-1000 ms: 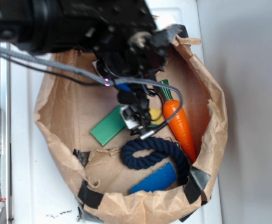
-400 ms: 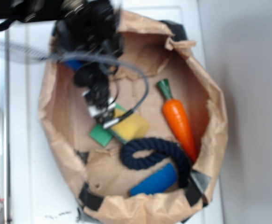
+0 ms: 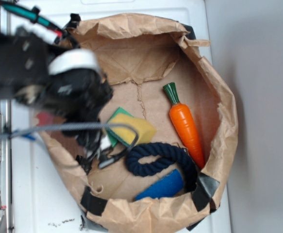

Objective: Grab the green block.

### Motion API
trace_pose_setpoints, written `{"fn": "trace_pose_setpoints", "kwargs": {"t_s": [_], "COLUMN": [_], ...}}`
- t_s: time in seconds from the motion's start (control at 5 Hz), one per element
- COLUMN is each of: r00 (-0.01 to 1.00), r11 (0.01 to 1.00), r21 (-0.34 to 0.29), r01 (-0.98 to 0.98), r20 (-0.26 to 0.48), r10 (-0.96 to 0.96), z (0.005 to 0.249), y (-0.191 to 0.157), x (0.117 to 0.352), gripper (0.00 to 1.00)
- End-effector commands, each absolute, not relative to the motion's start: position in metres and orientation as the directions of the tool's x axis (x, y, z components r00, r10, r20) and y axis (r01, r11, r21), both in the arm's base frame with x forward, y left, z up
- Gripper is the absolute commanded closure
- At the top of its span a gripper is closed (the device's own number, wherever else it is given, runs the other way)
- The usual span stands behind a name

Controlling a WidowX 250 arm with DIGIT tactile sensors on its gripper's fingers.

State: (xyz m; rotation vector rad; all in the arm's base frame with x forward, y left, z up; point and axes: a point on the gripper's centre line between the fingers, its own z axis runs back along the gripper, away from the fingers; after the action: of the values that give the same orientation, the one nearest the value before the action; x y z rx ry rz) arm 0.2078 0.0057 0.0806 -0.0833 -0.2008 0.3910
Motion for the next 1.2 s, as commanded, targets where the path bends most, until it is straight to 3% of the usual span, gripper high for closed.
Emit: {"fn": "trace_pose_setpoints", "kwargs": {"t_s": [0.0,0.4,1.0], "r00": [0.89,0.89,0.907], "r11": [0.917,0.917,0.914], "r21": [-0.119,-0.119,-0.146], "r01": [-0.38,-0.38,-0.378], "r20": [0.224,0.224,0.142], "r10": [0.397,0.397,0.397], "z": [0.077,0.077,0.048], "y": [-0.004,-0.004,0.004], "x": [0.219,0.219,0.234], "gripper": [0.0,0.0,0.0]}}
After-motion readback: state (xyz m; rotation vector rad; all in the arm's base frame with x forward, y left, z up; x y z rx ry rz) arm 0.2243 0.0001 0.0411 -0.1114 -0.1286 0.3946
